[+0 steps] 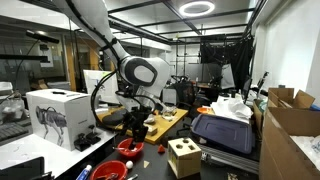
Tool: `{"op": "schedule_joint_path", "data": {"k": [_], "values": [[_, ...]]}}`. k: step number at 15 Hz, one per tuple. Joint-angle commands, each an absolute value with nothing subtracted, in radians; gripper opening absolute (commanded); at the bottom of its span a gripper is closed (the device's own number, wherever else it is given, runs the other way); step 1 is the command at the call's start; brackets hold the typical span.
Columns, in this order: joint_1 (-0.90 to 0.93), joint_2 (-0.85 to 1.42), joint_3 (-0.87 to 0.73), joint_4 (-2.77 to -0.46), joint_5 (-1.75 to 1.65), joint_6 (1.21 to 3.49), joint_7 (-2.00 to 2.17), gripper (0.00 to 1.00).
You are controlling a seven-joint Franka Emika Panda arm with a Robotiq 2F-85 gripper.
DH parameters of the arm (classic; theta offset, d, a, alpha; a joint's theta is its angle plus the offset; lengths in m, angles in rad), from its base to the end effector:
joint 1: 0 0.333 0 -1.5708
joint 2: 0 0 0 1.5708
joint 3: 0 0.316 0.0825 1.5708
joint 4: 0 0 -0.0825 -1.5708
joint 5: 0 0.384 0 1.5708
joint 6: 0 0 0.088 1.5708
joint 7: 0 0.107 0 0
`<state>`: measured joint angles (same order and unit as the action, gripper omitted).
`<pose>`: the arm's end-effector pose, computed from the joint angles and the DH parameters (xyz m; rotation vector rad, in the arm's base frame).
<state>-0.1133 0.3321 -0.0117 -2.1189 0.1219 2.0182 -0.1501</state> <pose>0.5213 -0.0584 0.2276 -2.9260 0.0762 0.6177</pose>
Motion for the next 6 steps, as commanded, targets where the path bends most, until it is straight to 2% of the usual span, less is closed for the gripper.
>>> {"op": "schedule_joint_path", "data": {"k": [1,6], "values": [[-0.106,0.331,-0.019,-2.116,0.124,2.019,-0.151,1.00],[-0.106,0.339,-0.019,-2.116,0.124,2.021,-0.151,1.00]]}}
